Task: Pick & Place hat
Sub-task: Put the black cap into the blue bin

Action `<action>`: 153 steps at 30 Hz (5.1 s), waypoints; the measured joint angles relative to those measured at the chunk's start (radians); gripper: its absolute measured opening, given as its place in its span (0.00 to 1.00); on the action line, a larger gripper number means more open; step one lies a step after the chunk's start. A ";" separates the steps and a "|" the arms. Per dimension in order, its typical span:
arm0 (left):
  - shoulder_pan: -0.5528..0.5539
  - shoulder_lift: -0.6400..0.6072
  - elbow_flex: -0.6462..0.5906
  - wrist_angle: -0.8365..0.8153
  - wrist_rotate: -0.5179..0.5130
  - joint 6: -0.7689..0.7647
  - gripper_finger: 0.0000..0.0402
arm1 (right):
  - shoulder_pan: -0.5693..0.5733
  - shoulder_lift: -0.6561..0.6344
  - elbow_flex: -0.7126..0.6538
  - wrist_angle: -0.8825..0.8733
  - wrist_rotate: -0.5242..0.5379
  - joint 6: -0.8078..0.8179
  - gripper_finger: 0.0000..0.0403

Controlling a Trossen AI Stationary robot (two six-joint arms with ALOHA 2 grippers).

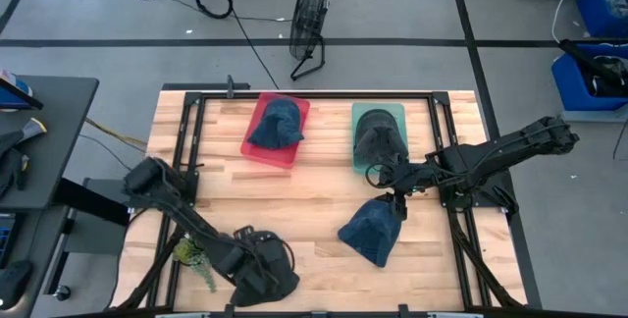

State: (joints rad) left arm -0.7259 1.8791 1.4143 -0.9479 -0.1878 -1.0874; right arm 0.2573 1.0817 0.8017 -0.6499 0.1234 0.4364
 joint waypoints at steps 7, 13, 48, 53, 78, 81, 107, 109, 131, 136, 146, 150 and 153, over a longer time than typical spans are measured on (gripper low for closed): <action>-0.024 0.090 0.001 0.001 0.021 -0.003 0.36 | 0.000 0.000 0.000 0.004 0.000 0.000 0.47; -0.002 0.111 0.000 -0.016 -0.053 0.016 0.31 | 0.000 0.000 0.000 0.043 0.000 -0.027 0.47; 0.415 0.101 0.196 0.239 -0.587 0.762 0.06 | 0.000 0.263 0.001 0.636 0.205 -0.526 0.47; 0.449 0.102 0.196 0.286 -0.567 0.772 0.02 | 0.000 0.270 0.001 0.702 0.198 -0.531 0.47; 0.453 0.101 0.203 0.373 -0.454 0.946 0.03 | -0.010 0.319 0.000 0.572 0.253 -0.455 0.32; 0.448 0.101 0.203 0.379 -0.454 0.950 0.02 | -0.012 0.318 0.001 0.549 0.250 -0.455 0.35; 0.413 0.102 0.203 0.066 -0.476 0.855 0.35 | -0.043 0.133 0.214 -0.215 0.760 -0.137 0.01; 0.404 0.102 0.203 -0.006 -0.500 0.809 0.34 | -0.075 0.094 0.234 -0.279 0.779 -0.122 0.01; 0.408 0.102 0.202 -0.150 -0.537 0.680 0.32 | -0.534 0.083 -0.062 -0.015 0.395 -0.482 0.01; 0.409 0.102 0.202 -0.150 -0.537 0.680 0.32 | -0.536 0.072 -0.014 -0.082 0.407 -0.551 0.01; 0.411 0.102 0.202 -0.149 -0.537 0.654 0.32 | -0.572 0.079 0.008 -0.222 0.336 -0.527 0.08; 0.411 0.102 0.202 -0.149 -0.536 0.653 0.32 | -0.568 0.079 0.006 -0.213 0.377 -0.527 0.13; 0.411 0.102 0.202 -0.143 -0.530 0.652 0.32 | -0.554 0.079 0.026 -0.237 0.449 -0.524 0.19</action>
State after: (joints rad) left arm -0.3154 1.9808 1.6165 -1.0912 -0.7178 -0.4351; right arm -0.2966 1.1603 0.8279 -0.8870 0.5723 -0.0874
